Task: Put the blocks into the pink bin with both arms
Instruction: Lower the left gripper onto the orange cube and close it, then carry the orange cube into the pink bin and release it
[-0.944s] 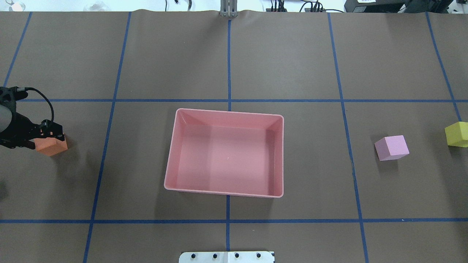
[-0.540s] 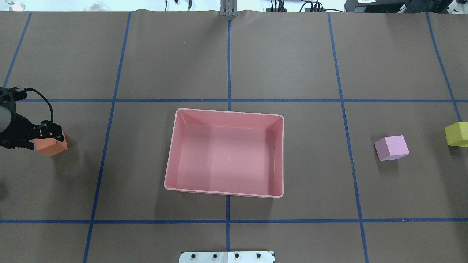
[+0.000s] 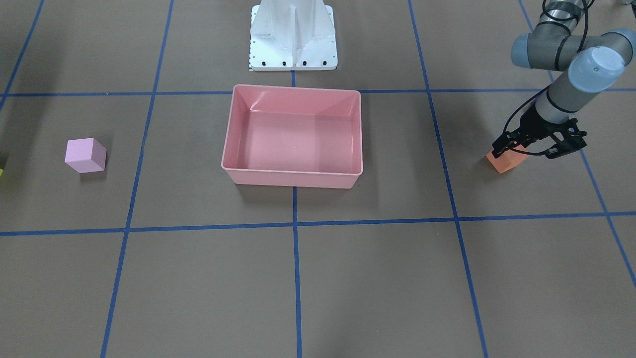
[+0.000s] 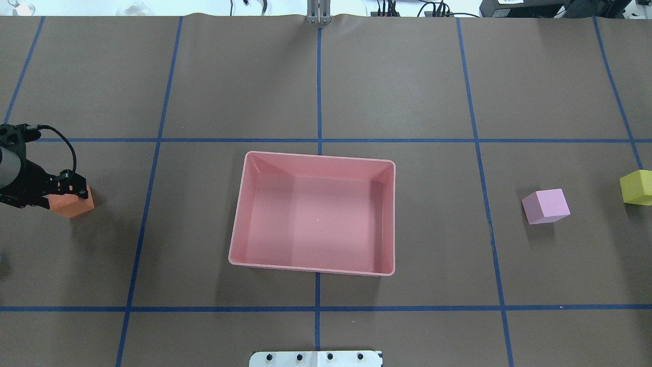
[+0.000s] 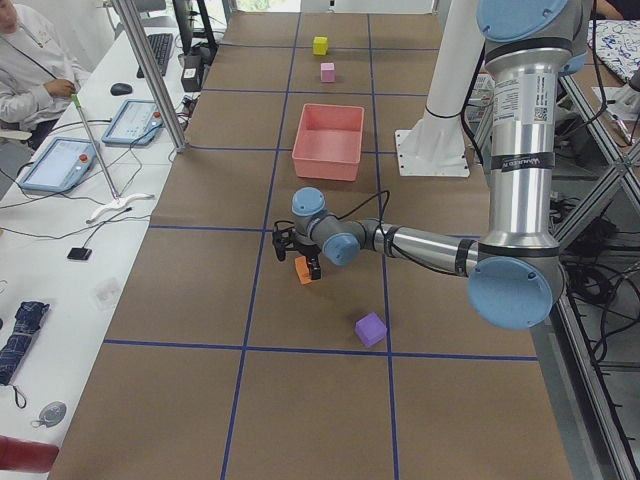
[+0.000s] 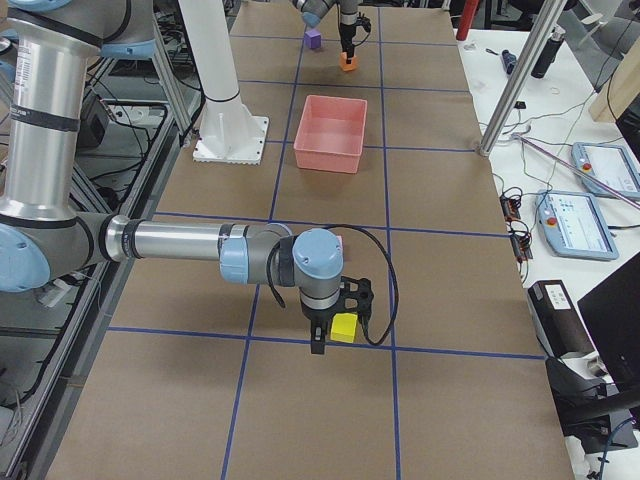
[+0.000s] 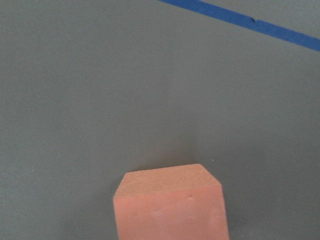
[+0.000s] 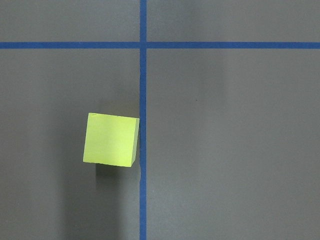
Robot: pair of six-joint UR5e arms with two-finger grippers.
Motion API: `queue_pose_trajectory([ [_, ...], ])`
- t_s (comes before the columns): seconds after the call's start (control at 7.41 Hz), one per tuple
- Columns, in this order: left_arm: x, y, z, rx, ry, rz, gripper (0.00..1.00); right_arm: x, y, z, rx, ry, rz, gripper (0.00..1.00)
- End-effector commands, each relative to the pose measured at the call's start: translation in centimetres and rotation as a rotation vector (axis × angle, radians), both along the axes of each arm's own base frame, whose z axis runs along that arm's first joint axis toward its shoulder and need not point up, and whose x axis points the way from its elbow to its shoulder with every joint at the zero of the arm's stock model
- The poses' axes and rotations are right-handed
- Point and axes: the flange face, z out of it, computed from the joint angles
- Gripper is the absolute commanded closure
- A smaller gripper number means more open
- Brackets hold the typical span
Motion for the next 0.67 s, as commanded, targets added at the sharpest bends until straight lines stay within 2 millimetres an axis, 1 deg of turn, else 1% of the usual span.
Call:
queue_pose_trajectory([
  [0.0, 0.9, 0.1, -0.1, 0.026, -0.021, 0.001, 0.73, 0.0, 0.0, 0.0, 0.000, 0.000, 0.000, 0.00],
  [0.13, 0.6, 0.2, -1.8, 0.043, 0.004, 0.001, 0.98, 0.0, 0.0, -0.1, 0.003, 0.000, 0.000, 0.00],
  [0.27, -0.2, 1.1, -5.5, 0.082, 0.056, 0.007, 1.00, 0.0, -0.1, -0.2, 0.009, 0.000, -0.001, 0.00],
  [0.4, -0.9, 1.9, -10.7, 0.104, 0.123, 0.019, 1.00, 0.0, -0.2, -0.4, 0.015, 0.000, -0.001, 0.00],
  [0.54, -1.1, 2.7, -16.0, 0.127, 0.145, 0.024, 1.00, -0.1, -0.2, -0.4, 0.010, 0.000, 0.000, 0.00],
])
